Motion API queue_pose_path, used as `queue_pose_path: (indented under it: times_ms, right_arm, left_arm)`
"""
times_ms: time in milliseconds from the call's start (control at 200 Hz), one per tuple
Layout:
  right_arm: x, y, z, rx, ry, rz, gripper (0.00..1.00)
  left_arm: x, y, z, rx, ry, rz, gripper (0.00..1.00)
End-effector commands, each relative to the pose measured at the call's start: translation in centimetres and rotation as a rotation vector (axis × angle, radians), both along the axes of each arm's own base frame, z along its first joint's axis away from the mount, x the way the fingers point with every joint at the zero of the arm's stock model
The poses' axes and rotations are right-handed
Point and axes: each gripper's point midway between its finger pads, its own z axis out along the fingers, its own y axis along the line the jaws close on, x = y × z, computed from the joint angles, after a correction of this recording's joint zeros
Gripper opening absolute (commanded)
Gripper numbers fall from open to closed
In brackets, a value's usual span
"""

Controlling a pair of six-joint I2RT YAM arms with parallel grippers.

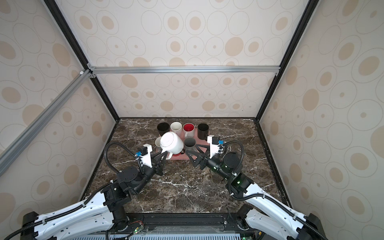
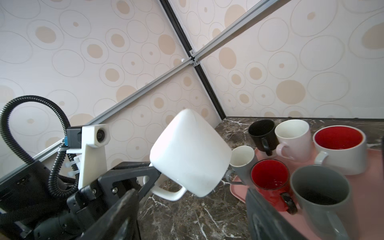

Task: Turn the mug right side up
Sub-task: Place the mug on the tray.

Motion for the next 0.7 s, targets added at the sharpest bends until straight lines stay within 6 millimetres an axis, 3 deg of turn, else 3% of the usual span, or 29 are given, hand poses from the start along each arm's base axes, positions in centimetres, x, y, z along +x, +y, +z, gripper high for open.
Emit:
queue_pose_path:
  times_ms: [0, 170, 425, 695]
  right_arm:
    - [-2.6, 1.7, 2.5, 0.104, -0.059, 0.184, 0.82]
    - [-4.1, 4.3, 3.0, 0.147, -0.083, 0.35, 0.78]
    - [-3.8, 6.2, 5.7, 0.255, -0.104, 0.422, 0.72]
    - [-3.3, 6.7, 8.9, 0.377, -0.126, 0.469, 0.7]
  left_arm:
    - [-1.2, 2.0, 8.6, -0.26, -0.233, 0.006, 0.0]
    - [-2.4, 2.9, 11.7, -0.394, -0.353, -0.028, 0.0]
    - [-4.1, 2.4, 14.7, -0.545, -0.468, -0.136, 0.0]
    - [-5.1, 2.3, 15.3, -0.614, -0.509, -0.194, 0.0]
